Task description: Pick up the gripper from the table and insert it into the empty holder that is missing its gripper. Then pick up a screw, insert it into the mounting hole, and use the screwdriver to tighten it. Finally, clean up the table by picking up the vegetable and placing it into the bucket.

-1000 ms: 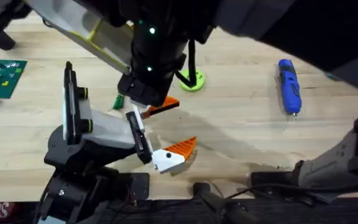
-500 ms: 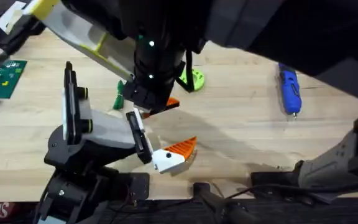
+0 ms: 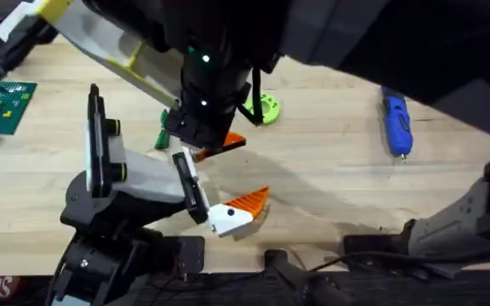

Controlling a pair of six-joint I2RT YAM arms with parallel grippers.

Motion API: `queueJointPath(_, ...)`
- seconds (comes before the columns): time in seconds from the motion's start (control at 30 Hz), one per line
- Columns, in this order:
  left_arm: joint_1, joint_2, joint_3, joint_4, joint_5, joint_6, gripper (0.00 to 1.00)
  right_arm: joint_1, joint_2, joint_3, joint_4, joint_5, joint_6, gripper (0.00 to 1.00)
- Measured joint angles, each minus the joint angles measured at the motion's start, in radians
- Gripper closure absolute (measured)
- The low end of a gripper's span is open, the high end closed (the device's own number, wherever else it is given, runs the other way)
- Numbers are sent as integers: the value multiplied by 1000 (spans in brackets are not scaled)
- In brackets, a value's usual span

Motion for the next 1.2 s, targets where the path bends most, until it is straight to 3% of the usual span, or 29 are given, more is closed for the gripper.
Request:
queueJointPath(0.6,0,2,0,-1,1,-22,16,0,24,0,-13,0,2,981)
queueJointPath(0.7,0,2,0,-1,1,-22,16,0,24,0,-16,0,0,807)
queueJointPath(0.87,0,2,0,-2,3,-28,16,-13,24,0,-17,33,-3,266)
queueJointPath(0.97,1,2,0,-2,3,-34,16,-26,22,0,-22,48,-3,10)
queueJointPath(1.2,1,2,0,-2,3,-35,16,-26,22,0,-22,49,-3,7)
